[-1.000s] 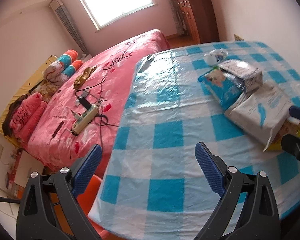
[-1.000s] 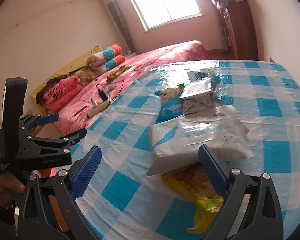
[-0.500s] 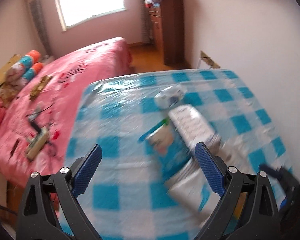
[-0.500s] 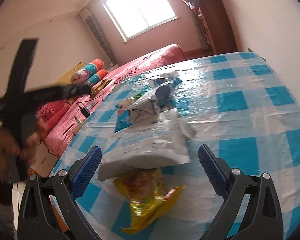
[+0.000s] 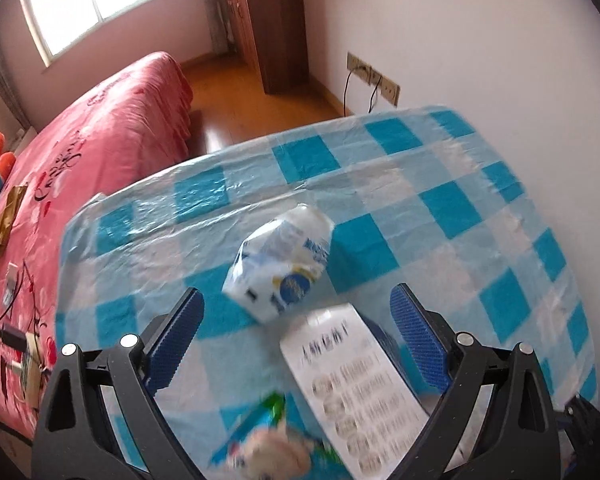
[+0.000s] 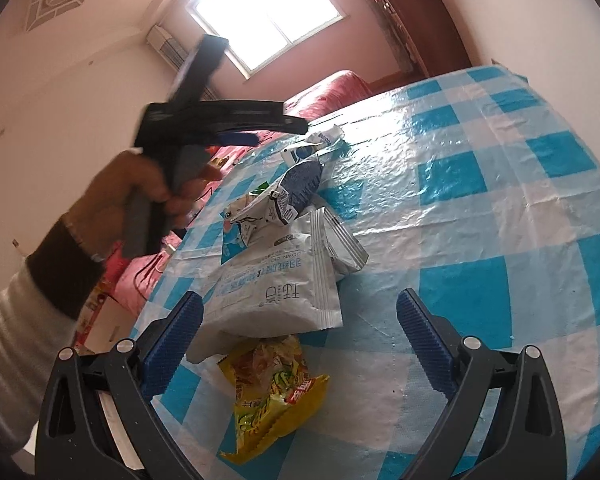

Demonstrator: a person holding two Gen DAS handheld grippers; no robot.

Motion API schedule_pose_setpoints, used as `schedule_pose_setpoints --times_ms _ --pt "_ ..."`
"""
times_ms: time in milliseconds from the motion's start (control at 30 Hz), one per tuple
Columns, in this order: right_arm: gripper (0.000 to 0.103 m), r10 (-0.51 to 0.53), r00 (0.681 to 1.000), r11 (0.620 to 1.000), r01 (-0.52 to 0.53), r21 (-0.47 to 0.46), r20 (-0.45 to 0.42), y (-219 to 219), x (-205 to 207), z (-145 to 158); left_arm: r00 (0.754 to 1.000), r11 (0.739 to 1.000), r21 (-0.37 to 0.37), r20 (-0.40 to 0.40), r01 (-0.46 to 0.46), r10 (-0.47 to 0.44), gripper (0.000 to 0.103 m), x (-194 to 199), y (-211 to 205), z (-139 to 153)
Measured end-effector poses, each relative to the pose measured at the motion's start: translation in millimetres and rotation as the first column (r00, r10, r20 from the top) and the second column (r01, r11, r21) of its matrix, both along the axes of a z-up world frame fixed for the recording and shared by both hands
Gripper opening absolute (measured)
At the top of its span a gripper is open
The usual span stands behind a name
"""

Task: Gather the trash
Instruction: 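Grasp the white MAGIC plastic bottle with the left gripper, then grasp the white milk carton with the right gripper while the left holds the bottle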

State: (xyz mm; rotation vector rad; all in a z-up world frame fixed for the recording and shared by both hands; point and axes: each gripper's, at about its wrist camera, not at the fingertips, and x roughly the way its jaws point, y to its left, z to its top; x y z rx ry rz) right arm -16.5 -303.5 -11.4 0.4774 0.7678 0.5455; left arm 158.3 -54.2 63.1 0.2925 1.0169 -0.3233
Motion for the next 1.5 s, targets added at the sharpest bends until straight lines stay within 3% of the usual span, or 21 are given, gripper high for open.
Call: schedule_pose_setpoints --times_ms 267,533,667,733,1167,1500 --pt "0.096 0.016 1.000 0.999 -0.015 0.038 -0.021 -3 7 -3 0.998 0.998 0.051 -0.051 0.024 -0.021 0.095 41 -9 -24" --pt "0.096 0.020 0.999 0.998 -0.018 0.060 -0.044 -6 11 -7 0.995 1.000 0.017 -0.099 -0.020 0.022 0.094 59 1 -39" --pt "0.096 0.020 0.999 0.998 -0.018 0.054 -0.042 -5 11 -6 0.992 1.000 0.011 -0.123 -0.027 0.029 0.074 61 1 -47" --pt "0.096 0.019 0.999 0.998 -0.017 0.054 -0.043 -5 11 -6 0.992 0.999 -0.001 -0.123 -0.042 0.041 0.072 60 2 -47" --pt "0.096 0.011 0.999 0.999 -0.009 0.039 -0.052 -5 14 -5 0.993 0.997 -0.038 -0.098 -0.070 0.066 0.069 26 18 -47" --pt "0.096 0.006 0.999 1.000 -0.006 -0.004 -0.050 3 13 -3 0.992 0.989 -0.113 -0.096 -0.099 0.088 0.065 -31 36 -45"
